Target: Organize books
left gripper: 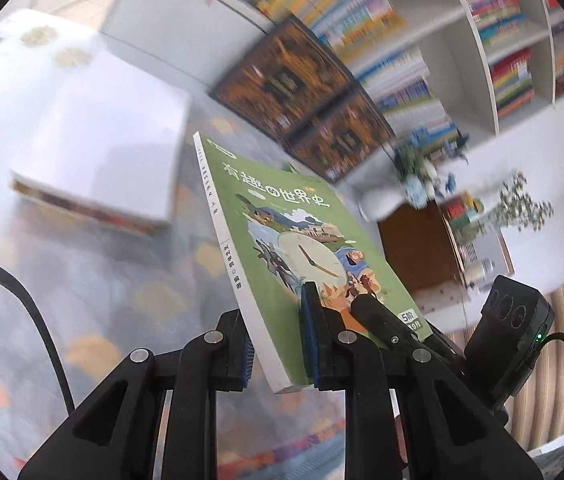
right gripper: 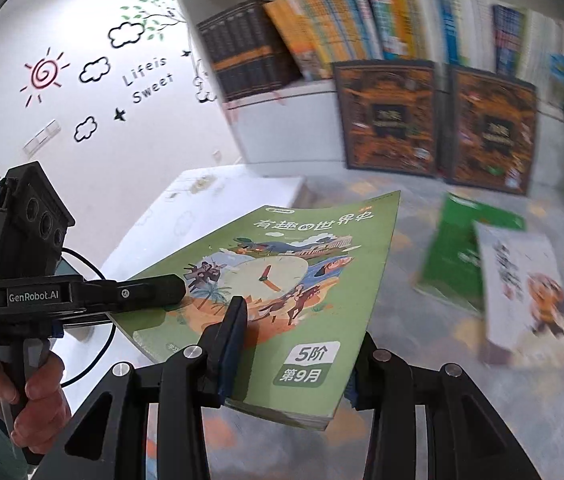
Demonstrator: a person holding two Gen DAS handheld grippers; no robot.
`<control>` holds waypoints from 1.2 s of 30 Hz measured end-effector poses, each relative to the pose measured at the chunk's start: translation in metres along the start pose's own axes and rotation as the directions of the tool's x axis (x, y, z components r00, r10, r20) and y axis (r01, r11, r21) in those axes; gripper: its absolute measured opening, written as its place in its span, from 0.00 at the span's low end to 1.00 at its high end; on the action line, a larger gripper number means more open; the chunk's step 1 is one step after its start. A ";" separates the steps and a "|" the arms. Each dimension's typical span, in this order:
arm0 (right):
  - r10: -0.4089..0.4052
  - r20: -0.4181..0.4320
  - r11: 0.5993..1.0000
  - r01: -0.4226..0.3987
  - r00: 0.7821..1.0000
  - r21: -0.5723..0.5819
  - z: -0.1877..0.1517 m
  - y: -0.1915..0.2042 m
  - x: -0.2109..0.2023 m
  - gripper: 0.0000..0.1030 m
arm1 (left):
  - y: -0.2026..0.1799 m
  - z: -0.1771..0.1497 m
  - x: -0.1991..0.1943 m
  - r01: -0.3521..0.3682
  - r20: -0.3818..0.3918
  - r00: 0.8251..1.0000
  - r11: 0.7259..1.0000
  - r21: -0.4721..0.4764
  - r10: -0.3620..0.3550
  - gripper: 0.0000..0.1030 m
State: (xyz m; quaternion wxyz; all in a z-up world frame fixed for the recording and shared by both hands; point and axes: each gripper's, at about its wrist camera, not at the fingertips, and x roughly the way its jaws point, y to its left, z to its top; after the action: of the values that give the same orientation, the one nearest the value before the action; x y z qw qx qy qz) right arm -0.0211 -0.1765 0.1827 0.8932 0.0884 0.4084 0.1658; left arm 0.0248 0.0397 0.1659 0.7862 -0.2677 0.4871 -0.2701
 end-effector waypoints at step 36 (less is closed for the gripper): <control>0.058 -0.135 0.998 -0.052 0.989 0.044 0.085 0.050 0.218 0.48 | 0.160 0.119 0.027 -0.074 0.062 0.994 0.982 -0.176 0.086 0.19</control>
State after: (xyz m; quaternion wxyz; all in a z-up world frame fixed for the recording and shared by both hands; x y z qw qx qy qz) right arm 0.1656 -0.0516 0.1003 0.8563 0.1061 0.4693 0.1877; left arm 0.1694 0.1537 0.0848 0.7866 -0.3248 0.4914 -0.1853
